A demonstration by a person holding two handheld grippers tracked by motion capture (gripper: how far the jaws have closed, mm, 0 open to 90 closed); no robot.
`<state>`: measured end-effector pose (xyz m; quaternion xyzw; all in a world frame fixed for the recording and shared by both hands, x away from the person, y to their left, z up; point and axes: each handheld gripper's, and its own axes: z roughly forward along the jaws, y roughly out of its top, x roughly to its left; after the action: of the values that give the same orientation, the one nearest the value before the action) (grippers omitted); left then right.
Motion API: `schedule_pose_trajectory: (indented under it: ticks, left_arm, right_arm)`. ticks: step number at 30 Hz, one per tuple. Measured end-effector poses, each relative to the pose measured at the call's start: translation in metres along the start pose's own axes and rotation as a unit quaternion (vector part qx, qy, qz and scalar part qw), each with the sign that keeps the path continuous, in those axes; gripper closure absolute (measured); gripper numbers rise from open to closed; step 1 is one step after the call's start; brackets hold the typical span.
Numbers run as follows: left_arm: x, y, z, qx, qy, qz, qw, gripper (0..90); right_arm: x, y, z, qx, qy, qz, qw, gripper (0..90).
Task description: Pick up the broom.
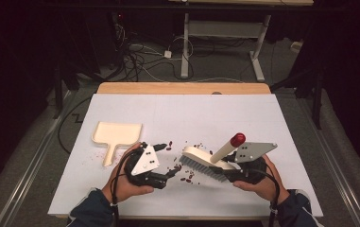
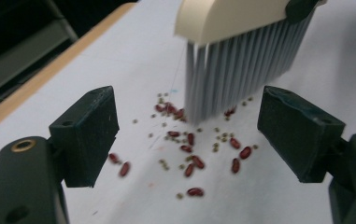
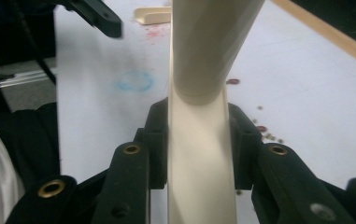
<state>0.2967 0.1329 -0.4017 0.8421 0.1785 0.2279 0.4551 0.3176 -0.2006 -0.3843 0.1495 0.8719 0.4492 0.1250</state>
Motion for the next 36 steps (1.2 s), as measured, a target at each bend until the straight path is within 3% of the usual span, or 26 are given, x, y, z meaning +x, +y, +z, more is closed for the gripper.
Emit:
schedule_pose_trajectory:
  ticks: [1,5,7,8,12,15,19,30,35,36]
  left_arm:
    - [0.001,-0.004,-0.004,0.002,0.011,-0.003,0.9999,19.7]
    - [0.008,-0.025,-0.019,0.014,0.052,-0.019,0.9983,19.7]
    - [0.012,-0.037,-0.026,0.026,0.069,-0.027,0.9969,19.7]
    - [0.014,-0.043,-0.028,0.029,0.078,-0.033,0.9960,20.2]
    - [0.020,-0.061,-0.038,0.046,0.099,-0.052,0.9927,21.1]
    - [0.019,-0.072,-0.043,0.056,0.107,-0.062,0.9908,21.1]
    - [0.014,-0.085,-0.045,0.091,0.116,-0.043,0.9881,21.1]
    - [0.010,-0.094,-0.049,0.098,0.112,-0.057,0.9873,20.1]
    - [0.010,-0.095,-0.050,0.098,0.112,-0.062,0.9869,20.1]
    - [0.011,-0.095,-0.050,0.097,0.112,-0.063,0.9870,20.1]
  right_arm:
    - [-0.003,0.000,-0.004,-0.001,-0.017,0.007,0.9998,67.2]
    - [-0.007,-0.001,-0.009,-0.003,-0.033,0.012,0.9994,67.2]
    - [-0.010,-0.001,-0.012,-0.003,-0.042,0.015,0.9990,67.2]
    - [-0.012,-0.001,-0.015,-0.001,-0.059,0.017,0.9981,67.2]
    - [-0.017,-0.003,-0.017,0.000,-0.071,0.029,0.9971,67.2]
    - [-0.020,-0.004,-0.017,0.003,-0.078,0.032,0.9964,67.2]
    - [-0.023,-0.004,-0.017,0.003,-0.088,0.035,0.9955,67.2]
    - [-0.035,-0.006,-0.014,0.018,-0.125,0.037,0.9914,67.2]
    - [-0.041,-0.004,-0.013,0.027,-0.156,0.029,0.9870,67.2]
    - [-0.043,-0.003,-0.012,0.031,-0.170,0.023,0.9846,67.2]
